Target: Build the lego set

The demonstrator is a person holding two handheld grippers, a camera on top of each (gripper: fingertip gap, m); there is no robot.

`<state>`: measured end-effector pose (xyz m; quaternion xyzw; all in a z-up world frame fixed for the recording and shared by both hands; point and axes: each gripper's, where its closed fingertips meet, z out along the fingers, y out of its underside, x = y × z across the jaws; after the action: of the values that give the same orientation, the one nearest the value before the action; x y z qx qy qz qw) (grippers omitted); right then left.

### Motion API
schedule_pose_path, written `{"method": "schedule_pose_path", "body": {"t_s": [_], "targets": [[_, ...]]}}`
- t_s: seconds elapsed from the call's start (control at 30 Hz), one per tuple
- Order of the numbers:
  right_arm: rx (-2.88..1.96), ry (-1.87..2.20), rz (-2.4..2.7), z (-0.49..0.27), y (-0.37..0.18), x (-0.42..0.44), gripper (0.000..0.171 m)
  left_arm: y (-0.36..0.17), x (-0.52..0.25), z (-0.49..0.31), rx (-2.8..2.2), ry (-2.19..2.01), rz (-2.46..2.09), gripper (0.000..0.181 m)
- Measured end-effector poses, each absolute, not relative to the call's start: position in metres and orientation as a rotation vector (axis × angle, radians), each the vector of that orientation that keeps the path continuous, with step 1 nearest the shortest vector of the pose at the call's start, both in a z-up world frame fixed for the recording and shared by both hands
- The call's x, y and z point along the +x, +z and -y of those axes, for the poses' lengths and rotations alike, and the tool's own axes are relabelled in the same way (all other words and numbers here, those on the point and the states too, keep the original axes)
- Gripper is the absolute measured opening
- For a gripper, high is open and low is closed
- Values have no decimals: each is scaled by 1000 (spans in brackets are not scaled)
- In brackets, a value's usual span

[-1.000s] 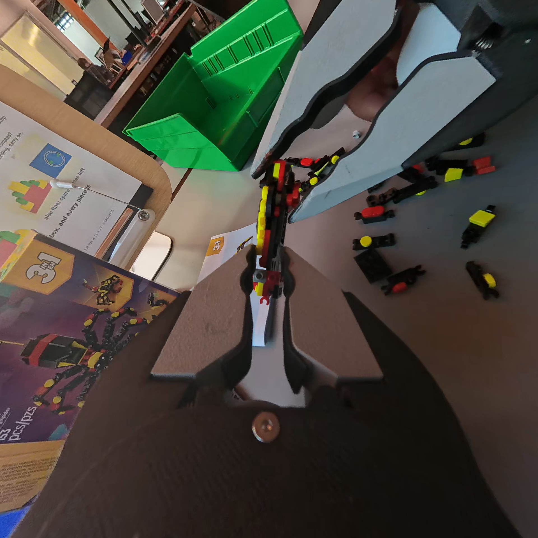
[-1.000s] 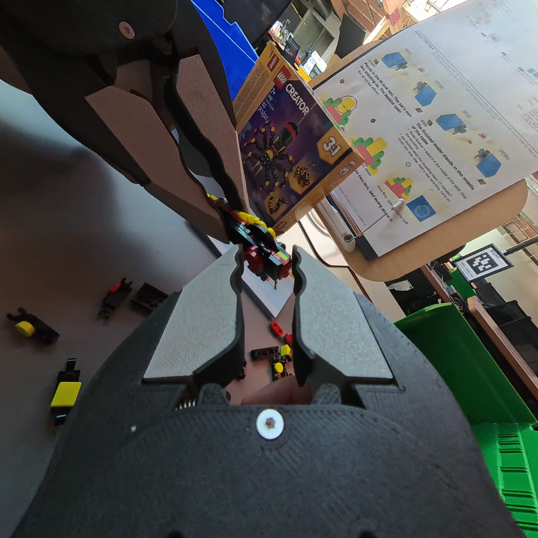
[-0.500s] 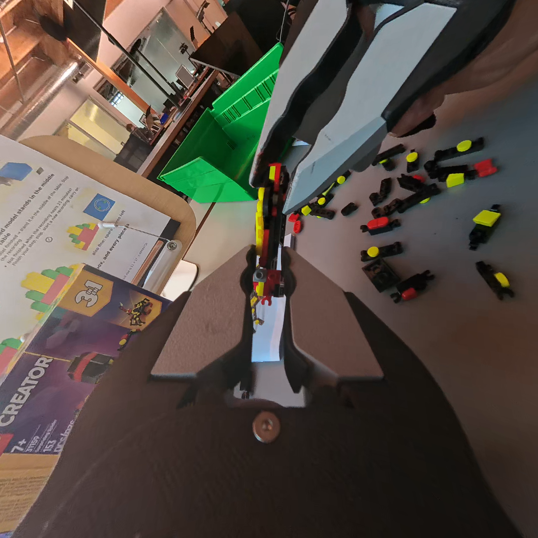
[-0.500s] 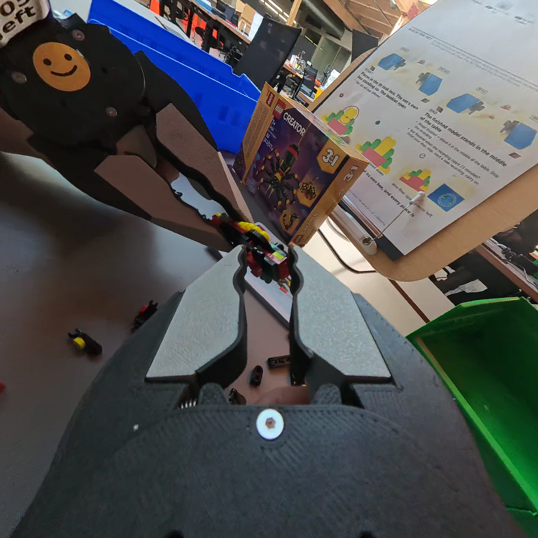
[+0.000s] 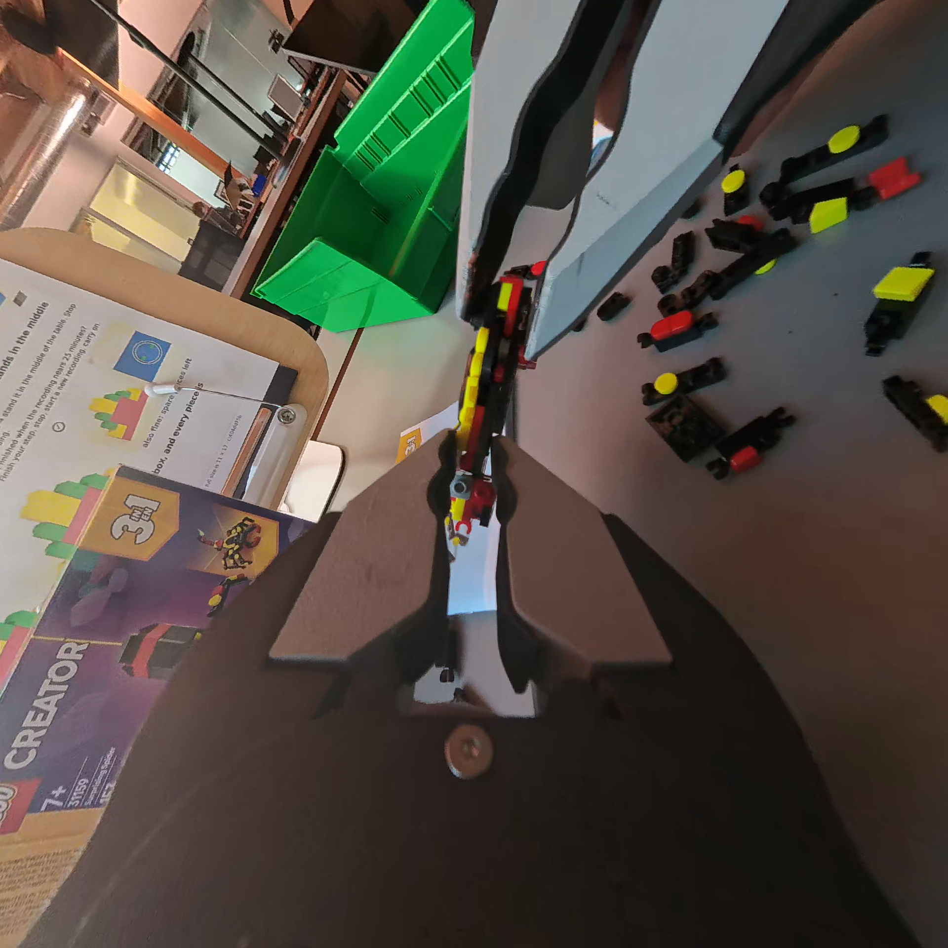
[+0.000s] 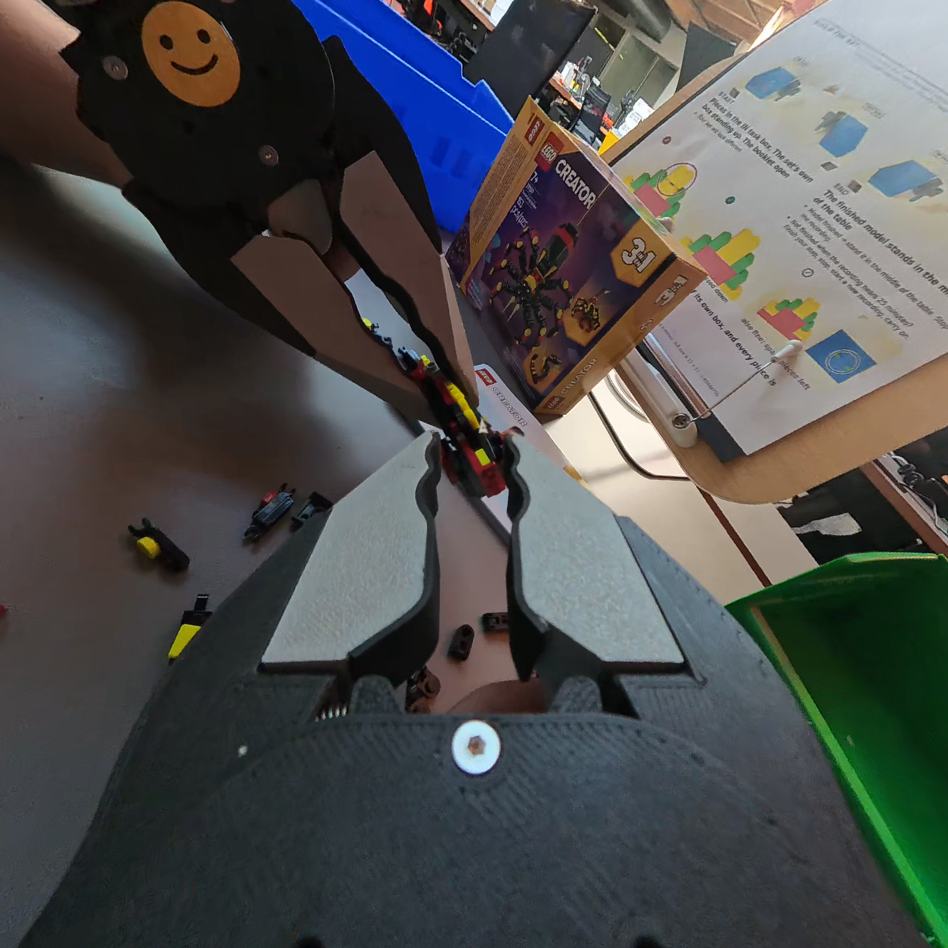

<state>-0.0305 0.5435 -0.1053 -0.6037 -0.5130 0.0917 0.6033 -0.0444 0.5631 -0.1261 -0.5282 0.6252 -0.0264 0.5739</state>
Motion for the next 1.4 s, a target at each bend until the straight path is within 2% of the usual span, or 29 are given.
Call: {"method": "schedule_pose_path", "body": {"t_s": [0.17, 0.4, 0.43, 0.5, 0.67, 0.77, 0.93, 1.1, 1.27, 1.33, 1.4], "targets": [[-1418, 268, 1187, -541, -104, -30, 20, -128, -42, -560, -1241, -108, -1469, 10], [-1499, 723, 1047, -532, -91, -29, 20, -122, -38, -552, -1225, -195, -1463, 11], [-1487, 802, 1014, -530, -86, -29, 0, -121, -41, -556, -1227, -166, -1454, 9], [-1413, 985, 912, -525, -62, -24, 0, -120, -48, -567, -1219, -70, -1443, 9], [-1383, 829, 653, -561, -40, 25, 0, -115, -50, -568, -1206, -118, -1420, 9], [-1372, 815, 582, -568, -32, 44, 9, -121, -51, -571, -1191, -33, -1443, 9], [-1310, 790, 489, -572, -18, 66, 8, -120, -58, -585, -1260, -46, -1358, 9], [-1241, 762, 511, -566, -7, 85, 15, -100, -76, -607, -1319, -83, -1164, 9], [-1120, 699, 377, -555, 18, 133, 12, -94, -78, -612, -1224, -29, -1158, 9], [-1118, 723, 351, -556, 16, 139, 16, -93, -73, -607, -1121, 54, -1212, 9], [-1148, 853, 419, -551, 11, 118, 28, -89, -69, -600, -990, 183, -1263, 9]]}}
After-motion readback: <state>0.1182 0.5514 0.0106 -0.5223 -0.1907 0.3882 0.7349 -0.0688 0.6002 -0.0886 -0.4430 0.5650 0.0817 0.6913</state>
